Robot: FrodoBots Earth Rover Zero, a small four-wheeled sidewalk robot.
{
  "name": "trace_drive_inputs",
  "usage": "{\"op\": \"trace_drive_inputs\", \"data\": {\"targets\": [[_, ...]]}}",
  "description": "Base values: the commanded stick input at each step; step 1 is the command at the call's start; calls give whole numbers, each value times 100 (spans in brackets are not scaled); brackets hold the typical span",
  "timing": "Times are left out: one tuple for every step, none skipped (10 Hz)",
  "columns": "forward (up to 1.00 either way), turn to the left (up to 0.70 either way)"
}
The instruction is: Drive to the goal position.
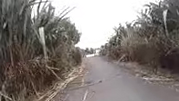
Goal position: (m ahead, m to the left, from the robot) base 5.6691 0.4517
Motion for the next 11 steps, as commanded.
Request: {"op": "trace_drive_inputs", "data": {"targets": [[100,-32],[100,-18],[100,-3],[100,0],[100,0],[100,0],[100,0],[100,0],[100,0],[100,0],[100,0]]}}
